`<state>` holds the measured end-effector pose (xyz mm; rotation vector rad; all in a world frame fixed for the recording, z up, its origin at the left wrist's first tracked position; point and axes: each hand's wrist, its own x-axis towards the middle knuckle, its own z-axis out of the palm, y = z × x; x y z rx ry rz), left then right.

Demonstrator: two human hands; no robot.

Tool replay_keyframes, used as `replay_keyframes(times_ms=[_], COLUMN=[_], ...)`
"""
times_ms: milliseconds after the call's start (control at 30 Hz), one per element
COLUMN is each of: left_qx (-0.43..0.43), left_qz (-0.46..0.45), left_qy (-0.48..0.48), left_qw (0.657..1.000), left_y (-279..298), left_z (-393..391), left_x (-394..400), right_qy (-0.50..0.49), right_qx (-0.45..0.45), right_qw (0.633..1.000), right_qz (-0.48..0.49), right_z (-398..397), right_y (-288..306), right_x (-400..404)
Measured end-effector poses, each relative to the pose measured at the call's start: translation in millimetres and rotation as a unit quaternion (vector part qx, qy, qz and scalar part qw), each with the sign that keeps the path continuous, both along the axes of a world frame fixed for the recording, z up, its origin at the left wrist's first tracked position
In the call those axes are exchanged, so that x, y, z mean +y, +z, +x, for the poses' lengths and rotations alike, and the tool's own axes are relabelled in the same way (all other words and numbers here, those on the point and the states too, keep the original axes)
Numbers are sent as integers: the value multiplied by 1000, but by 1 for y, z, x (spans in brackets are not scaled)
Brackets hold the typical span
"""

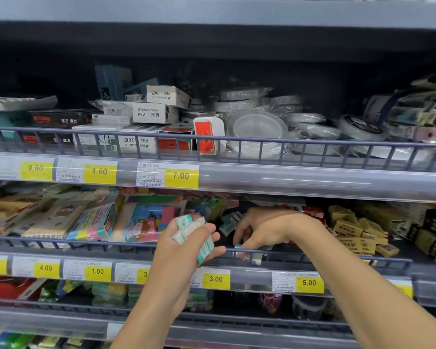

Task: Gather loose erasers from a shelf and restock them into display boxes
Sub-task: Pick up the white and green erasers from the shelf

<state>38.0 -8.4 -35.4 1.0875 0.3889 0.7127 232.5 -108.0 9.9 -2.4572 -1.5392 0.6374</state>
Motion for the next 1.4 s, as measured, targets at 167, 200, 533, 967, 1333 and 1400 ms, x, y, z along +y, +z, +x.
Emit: replay_keyframes(times_ms=[167,200,533,967,1333,1400], left_qx=[-1,0,-20,-37,-21,-15], left_qz=[-4,-5,-5,20,10,12], left_qy=[-2,-3,-61,-128,-61,-61], left_qw=[1000,1000,998,991,998,998], left_y=[0,0,3,4,3,3], left_z=[-1,-1,-1,-10,-7,-6], left_x=[0,0,-8,-6,-4,-6], right_qy=[-19,-34,-38,-12,-172,-167], right_qx=[71,72,306,244,-93,-118], right_qw=[995,992,847,863,979,978], right_qz=[72,101,432,442,63,25], right_z=[2,2,-52,-63,-9,-7], right_y=[-1,1,-7,-16,-16,-14], right_x=[-6,-9,-28,-32,-31,-27])
